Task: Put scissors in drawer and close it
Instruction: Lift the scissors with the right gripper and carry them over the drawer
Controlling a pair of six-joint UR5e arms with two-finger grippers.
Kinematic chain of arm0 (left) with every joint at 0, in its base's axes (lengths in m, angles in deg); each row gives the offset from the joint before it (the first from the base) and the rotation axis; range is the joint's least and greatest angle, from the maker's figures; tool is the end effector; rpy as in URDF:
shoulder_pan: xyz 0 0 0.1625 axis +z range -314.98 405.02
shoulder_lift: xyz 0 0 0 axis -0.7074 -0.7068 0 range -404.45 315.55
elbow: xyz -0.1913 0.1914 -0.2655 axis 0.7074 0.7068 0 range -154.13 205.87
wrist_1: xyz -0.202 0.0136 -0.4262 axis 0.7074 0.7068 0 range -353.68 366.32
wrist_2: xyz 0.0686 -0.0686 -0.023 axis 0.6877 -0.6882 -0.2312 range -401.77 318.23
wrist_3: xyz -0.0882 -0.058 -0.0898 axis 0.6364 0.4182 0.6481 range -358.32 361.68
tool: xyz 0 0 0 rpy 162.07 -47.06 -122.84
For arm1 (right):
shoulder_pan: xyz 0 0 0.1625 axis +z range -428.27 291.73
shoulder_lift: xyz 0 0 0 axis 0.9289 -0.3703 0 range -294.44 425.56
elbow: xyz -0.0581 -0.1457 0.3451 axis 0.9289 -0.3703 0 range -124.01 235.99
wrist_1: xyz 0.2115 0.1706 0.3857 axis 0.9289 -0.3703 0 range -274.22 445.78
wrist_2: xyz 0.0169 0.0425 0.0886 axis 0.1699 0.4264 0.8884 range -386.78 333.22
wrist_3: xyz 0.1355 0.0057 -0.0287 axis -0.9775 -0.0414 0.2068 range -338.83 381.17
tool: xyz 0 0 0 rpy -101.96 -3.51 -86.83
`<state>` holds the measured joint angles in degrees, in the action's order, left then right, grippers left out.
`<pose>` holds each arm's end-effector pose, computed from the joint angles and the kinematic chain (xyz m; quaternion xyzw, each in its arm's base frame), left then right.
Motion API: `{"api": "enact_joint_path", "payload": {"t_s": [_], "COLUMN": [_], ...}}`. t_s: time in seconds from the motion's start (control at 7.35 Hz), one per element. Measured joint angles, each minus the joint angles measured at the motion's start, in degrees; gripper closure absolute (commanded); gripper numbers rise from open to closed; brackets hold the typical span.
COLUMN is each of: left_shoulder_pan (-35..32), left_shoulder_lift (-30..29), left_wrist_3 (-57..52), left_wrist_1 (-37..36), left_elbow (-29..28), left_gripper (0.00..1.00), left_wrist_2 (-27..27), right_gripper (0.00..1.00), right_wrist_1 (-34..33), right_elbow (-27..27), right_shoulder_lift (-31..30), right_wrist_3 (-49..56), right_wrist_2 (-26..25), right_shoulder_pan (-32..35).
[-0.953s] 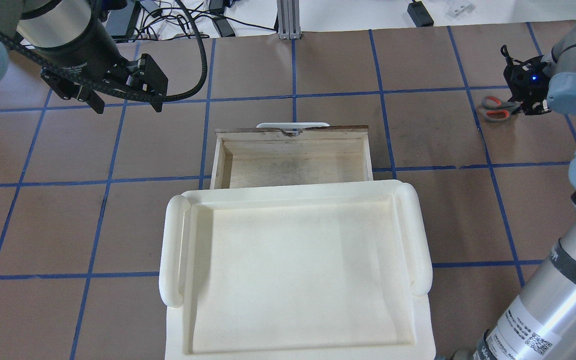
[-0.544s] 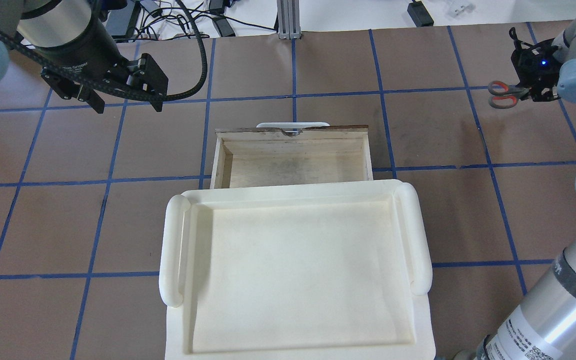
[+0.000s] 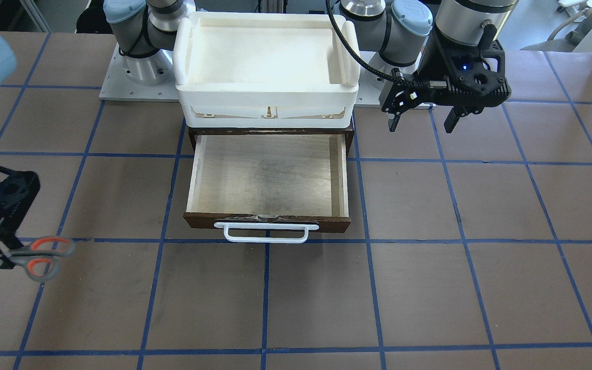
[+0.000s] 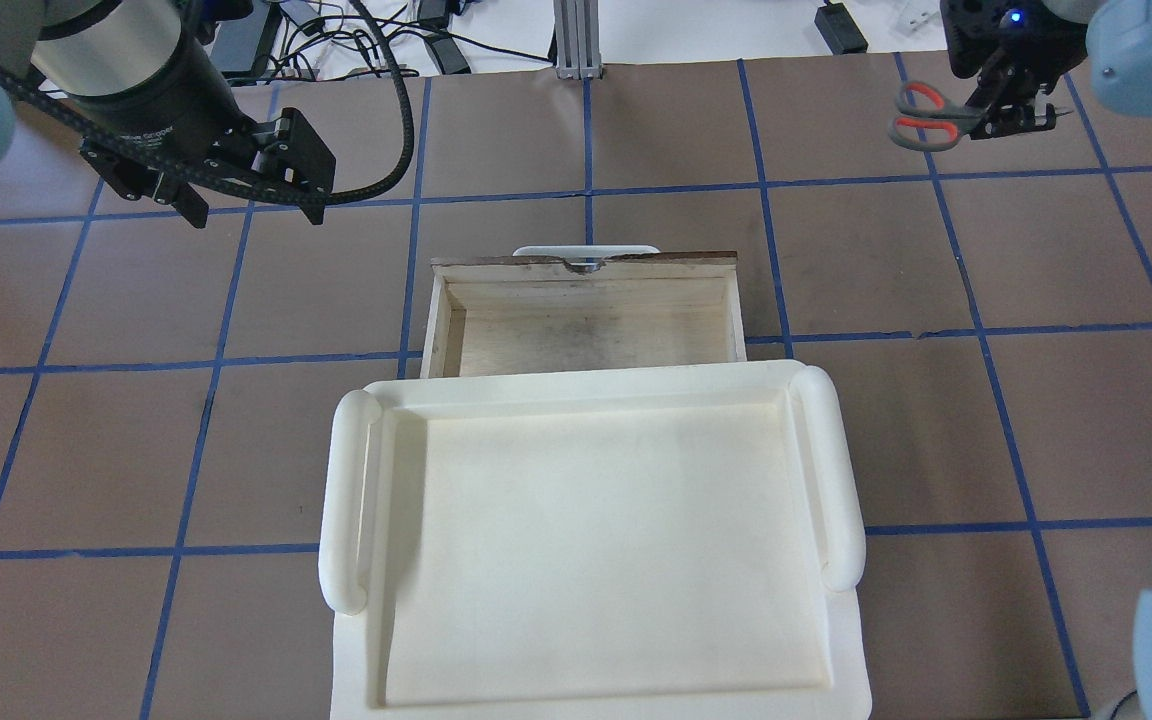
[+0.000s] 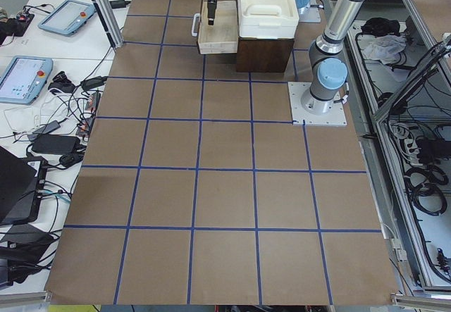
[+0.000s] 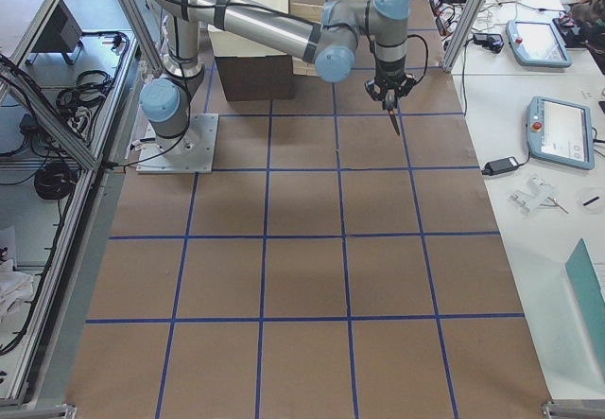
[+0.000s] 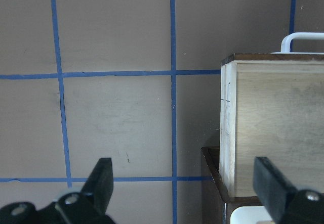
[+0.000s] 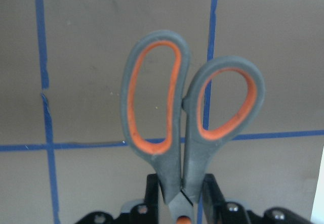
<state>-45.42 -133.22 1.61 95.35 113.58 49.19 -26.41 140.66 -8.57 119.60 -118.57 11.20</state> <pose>-0.1353 -0.5528 0.4390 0.0042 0.9992 -0.0392 0.0083 0.0035 -0.6864 0.3287 0.6892 -0.7173 0.0463 0.0915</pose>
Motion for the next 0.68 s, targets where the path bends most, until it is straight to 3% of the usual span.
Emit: {"api": "enact_joint_path", "payload": {"t_s": [0.68], "left_shoulder_pan": [-0.02], "left_shoulder_lift": [0.0], "left_wrist_3": [-0.01], "left_wrist_1": [0.0], "left_elbow": [0.0], "left_gripper": [0.0], "left_wrist_2": [0.0], "right_gripper": [1.0], "right_wrist_1": [8.47], "right_elbow": [-0.02], "right_shoulder_lift": [-3.16], "right_wrist_3": [-37.11], "right_wrist_2": [-3.07], "right_shoulder_pan": [23.5]}}
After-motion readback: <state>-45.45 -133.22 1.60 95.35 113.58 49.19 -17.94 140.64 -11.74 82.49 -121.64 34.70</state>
